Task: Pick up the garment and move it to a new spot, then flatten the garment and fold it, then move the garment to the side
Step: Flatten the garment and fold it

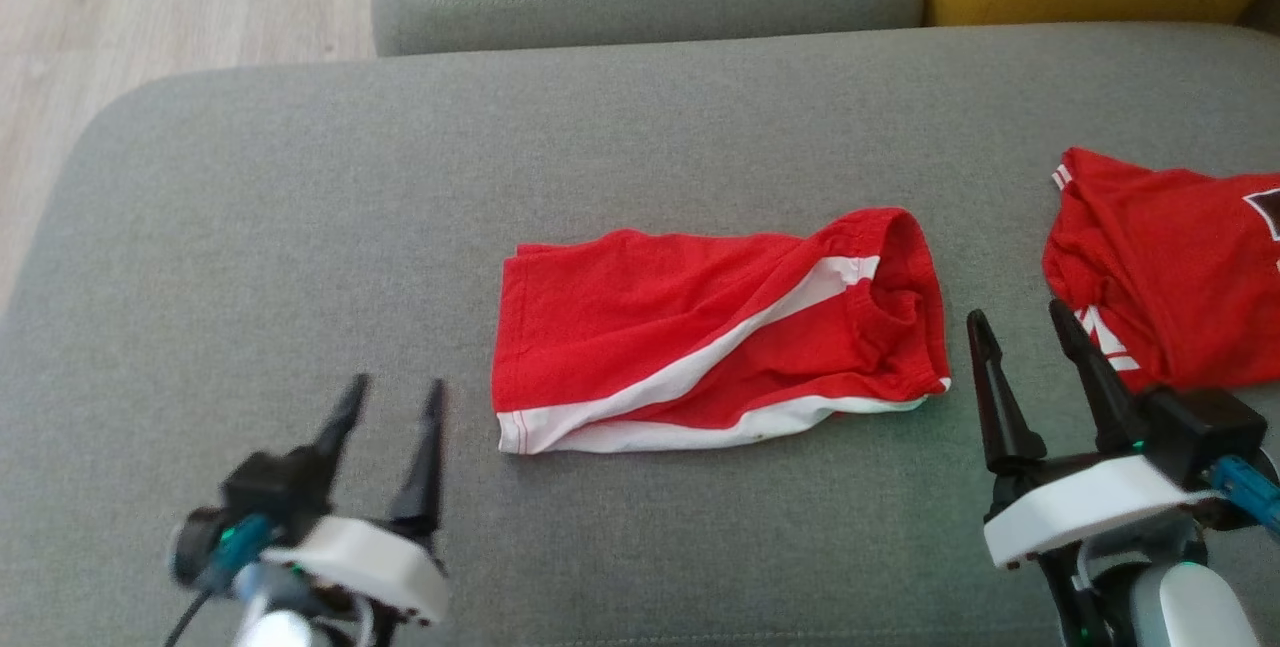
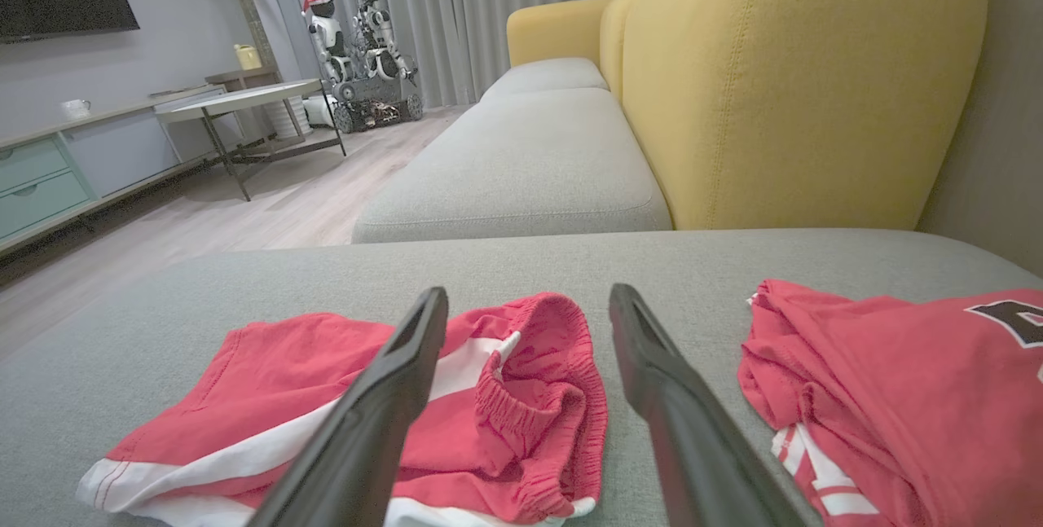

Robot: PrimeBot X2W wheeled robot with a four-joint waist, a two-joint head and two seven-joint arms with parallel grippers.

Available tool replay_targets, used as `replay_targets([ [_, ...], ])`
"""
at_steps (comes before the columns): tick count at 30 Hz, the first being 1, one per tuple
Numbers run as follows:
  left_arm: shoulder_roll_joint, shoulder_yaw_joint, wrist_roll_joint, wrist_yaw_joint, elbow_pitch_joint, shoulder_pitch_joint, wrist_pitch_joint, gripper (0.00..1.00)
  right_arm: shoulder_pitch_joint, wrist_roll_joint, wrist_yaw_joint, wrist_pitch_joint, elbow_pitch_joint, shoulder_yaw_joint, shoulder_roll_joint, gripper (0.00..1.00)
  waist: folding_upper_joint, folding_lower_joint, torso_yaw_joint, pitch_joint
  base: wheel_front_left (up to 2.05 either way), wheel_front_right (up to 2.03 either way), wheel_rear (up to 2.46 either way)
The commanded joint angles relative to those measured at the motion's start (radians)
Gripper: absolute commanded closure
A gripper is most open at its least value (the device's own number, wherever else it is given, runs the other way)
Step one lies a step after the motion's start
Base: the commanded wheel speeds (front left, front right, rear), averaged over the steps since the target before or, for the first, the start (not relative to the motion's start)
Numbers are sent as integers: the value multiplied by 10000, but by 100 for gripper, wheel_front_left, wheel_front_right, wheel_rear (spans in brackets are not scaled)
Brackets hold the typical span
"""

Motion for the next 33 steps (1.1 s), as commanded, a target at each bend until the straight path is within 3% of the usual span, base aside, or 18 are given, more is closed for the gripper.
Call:
replay_targets([
  [1, -6, 38, -80, -220, -137, -777, 262, 0, -231, 60, -7, 62, -323, 279, -23, 0, 0, 0, -5, 112, 0, 0, 0],
  [9, -360, -774, -500, -750, 1028, -1181, 1300, 0, -386, 116, -7, 60, -191, 475, 2, 0, 0, 0, -184, 372, 0, 0, 0],
  [17, -460, -885, -786, -820, 2216, -1595, 1556, 0, -460, 174, -7, 28, -52, 519, 21, 0, 0, 0, -373, 554, 0, 0, 0],
  [18, -459, -896, -804, -837, 2295, -1646, 1535, 5, -470, 182, -7, 26, -46, 521, 23, 0, 0, 0, -386, 574, 0, 0, 0],
  [20, -460, -921, -833, -880, 2352, -1742, 1388, 100, -489, 202, -7, 22, -28, 505, 26, 0, 0, 0, -392, 614, 0, 0, 0],
  [28, -333, -932, -946, -943, 2631, -1982, 1274, 100, -724, 464, -7, 19, 218, 294, 35, 0, 0, 0, -295, 707, 0, 0, 0],
  [33, -325, -962, -893, -901, 2542, -2166, 1010, 100, -1367, 569, -7, 92, 1012, 122, -115, 0, 0, 0, -135, 809, 0, 0, 0],
])
